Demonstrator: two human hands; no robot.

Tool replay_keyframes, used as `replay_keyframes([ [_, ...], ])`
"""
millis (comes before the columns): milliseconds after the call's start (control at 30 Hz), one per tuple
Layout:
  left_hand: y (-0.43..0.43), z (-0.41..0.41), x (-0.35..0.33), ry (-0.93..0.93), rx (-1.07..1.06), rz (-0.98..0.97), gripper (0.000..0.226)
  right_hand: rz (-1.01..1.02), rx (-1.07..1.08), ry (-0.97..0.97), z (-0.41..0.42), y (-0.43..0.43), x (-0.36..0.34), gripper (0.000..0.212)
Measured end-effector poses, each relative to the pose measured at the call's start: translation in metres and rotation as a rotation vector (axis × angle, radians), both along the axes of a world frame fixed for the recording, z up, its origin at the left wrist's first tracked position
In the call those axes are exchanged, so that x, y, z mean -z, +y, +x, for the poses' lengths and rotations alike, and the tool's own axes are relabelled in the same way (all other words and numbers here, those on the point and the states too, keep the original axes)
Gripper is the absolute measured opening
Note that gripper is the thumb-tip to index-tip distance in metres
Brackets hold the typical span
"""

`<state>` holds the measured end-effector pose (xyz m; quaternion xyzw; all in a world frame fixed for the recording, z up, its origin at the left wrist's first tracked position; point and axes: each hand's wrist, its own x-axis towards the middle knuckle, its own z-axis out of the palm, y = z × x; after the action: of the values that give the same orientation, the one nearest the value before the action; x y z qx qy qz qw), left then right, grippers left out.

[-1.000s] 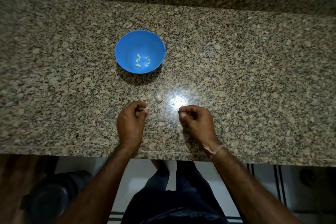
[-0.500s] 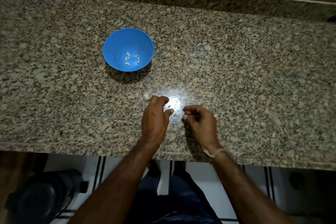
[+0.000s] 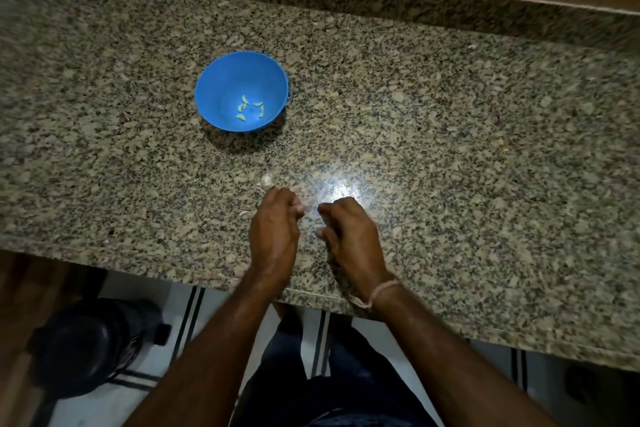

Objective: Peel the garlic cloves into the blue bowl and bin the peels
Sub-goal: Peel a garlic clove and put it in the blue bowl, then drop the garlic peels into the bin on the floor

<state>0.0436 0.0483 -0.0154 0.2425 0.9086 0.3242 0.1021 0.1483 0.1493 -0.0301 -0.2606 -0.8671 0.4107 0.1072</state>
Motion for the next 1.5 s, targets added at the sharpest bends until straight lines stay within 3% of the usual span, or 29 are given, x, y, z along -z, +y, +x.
replay_keyframes([
  [200, -0.023, 0.014, -0.003, -0.102, -0.222, 0.105, 0.018, 0.105, -0.171, -0.023, -0.016, -0.008, 0.003, 0.032],
  [367, -0.027, 0.019, -0.008, -0.152, -0.283, 0.100, 0.020, 0.250, -0.224, -0.039, -0.021, -0.015, -0.002, 0.007],
  [633, -0.036, 0.025, -0.009, -0.276, -0.408, 0.118, 0.026, 0.423, -0.267, -0.139, -0.035, -0.015, -0.008, 0.020],
  [667, -0.039, 0.025, -0.008, -0.287, -0.424, 0.129, 0.026, 0.362, -0.240, -0.155, -0.035, -0.015, -0.010, 0.023],
  [733, -0.046, 0.025, -0.005, -0.308, -0.461, 0.171, 0.025, 0.057, -0.082, -0.130, -0.036, -0.013, -0.013, 0.030],
  [833, -0.058, 0.025, -0.002, -0.341, -0.515, 0.246, 0.020, -0.411, 0.161, -0.121, -0.039, -0.004, -0.014, 0.021],
  [933, -0.072, 0.024, -0.003, -0.363, -0.551, 0.309, 0.014, -0.619, 0.223, -0.146, -0.045, -0.007, -0.022, 0.019],
  [1167, -0.138, 0.003, -0.020, -0.341, -0.699, 0.435, 0.009, -0.823, 0.013, -0.136, -0.086, -0.105, -0.052, 0.016],
  [1500, -0.387, -0.009, -0.011, -0.232, -1.039, 0.538, 0.021, -0.879, -0.280, -0.222, -0.142, -0.354, -0.035, 0.027],
])
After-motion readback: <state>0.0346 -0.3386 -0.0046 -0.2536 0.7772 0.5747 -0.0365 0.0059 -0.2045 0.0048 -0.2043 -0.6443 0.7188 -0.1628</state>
